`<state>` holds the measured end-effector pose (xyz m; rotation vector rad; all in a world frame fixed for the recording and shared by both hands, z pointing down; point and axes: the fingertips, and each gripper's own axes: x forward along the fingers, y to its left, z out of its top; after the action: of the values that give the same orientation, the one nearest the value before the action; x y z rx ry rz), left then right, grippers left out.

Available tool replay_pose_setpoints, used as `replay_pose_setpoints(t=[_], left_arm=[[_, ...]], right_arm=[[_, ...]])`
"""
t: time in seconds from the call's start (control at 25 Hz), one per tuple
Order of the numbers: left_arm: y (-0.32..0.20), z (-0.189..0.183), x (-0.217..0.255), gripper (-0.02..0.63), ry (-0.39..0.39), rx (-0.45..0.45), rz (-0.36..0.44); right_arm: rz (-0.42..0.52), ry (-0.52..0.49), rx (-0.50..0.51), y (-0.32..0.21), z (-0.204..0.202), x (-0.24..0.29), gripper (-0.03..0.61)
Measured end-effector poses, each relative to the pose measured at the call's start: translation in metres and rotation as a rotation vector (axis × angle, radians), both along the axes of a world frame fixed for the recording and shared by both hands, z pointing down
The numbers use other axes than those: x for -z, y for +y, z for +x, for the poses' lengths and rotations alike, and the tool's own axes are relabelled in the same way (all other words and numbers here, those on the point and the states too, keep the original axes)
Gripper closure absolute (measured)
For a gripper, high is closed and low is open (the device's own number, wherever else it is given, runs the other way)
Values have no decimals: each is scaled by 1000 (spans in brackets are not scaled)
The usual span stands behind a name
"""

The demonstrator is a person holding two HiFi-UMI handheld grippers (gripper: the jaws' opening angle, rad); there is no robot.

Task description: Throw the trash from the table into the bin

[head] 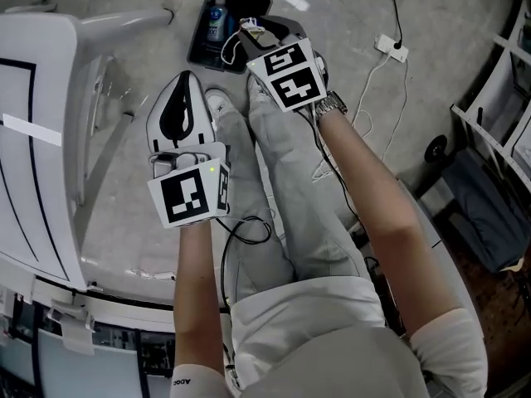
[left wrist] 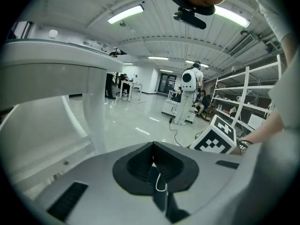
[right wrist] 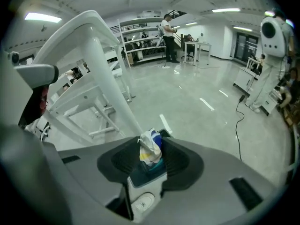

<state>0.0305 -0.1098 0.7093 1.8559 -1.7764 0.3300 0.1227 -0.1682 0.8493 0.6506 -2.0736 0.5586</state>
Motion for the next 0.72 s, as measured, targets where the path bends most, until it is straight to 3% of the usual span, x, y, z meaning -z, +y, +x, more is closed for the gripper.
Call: replay_pose_setpoints(t=[0.12, 0.28, 0.44, 0.48, 0.6, 0.72], left_arm=[[9, 5, -3, 609, 7, -7, -7], [8, 9, 2, 609, 8, -13, 5], [5, 3, 9, 609, 5, 15, 23], [6, 2, 11, 609, 4, 21, 28], [5, 3, 22, 609, -4, 20, 47], [1, 3, 38, 609, -19, 15, 76]], right_arm=[[-14, -4, -13, 5, 1, -1, 440], [-3, -6, 0, 6, 3, 4, 378], [17, -13, -6, 2, 4, 12, 379], [26, -20, -11, 1, 5, 16, 399], [85, -35, -26, -4, 10, 35, 567], [135, -77, -42, -10, 10, 64, 569]])
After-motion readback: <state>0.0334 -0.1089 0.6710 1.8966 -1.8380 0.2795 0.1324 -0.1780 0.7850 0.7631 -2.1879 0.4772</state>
